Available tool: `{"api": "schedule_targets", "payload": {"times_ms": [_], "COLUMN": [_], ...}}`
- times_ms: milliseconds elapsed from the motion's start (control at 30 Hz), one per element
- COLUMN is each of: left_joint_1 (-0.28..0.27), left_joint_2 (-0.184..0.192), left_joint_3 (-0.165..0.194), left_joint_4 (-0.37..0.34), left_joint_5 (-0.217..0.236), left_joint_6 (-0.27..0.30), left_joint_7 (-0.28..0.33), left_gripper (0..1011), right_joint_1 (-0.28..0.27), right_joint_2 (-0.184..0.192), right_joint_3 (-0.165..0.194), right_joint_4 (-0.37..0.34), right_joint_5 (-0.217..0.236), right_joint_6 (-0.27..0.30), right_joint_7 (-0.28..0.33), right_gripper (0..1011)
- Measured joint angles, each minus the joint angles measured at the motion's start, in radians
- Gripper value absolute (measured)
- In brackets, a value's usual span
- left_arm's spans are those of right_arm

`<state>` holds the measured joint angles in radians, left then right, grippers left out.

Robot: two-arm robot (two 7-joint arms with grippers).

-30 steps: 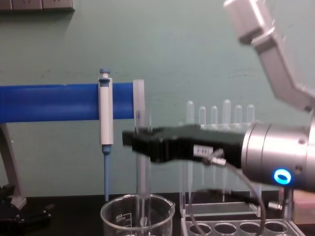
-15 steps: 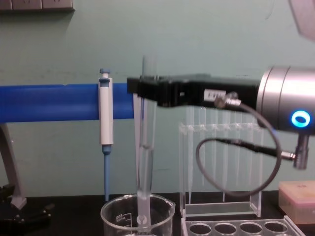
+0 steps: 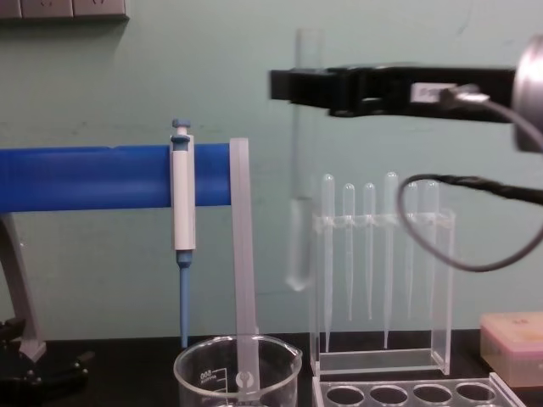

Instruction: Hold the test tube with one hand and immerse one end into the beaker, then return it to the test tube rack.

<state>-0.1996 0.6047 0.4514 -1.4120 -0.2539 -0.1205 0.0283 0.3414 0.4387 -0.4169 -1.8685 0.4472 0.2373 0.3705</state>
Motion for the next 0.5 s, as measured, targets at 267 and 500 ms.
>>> {"api": "schedule_targets", "payload": {"times_ms": [267,500], "left_joint_1": [0.000,0.000], "left_joint_2": [0.000,0.000], "left_joint_3": [0.000,0.000], "left_joint_4": [0.000,0.000], "left_joint_5": [0.000,0.000], "left_joint_6": [0.000,0.000], "left_joint_7": [0.000,0.000], "left_gripper": [1000,1000], "right_joint_1": [-0.063,-0.126], "right_joint_2": [0.071,0.103], "right_joint_3": [0.059,0.080], "right_joint_4": [-0.047,-0.060], "right_joint_5": [0.016,0.018], "right_joint_6": [0.008,-0.001], "right_joint_7": [-0.024,-0.034], "right_gripper": [225,225]}}
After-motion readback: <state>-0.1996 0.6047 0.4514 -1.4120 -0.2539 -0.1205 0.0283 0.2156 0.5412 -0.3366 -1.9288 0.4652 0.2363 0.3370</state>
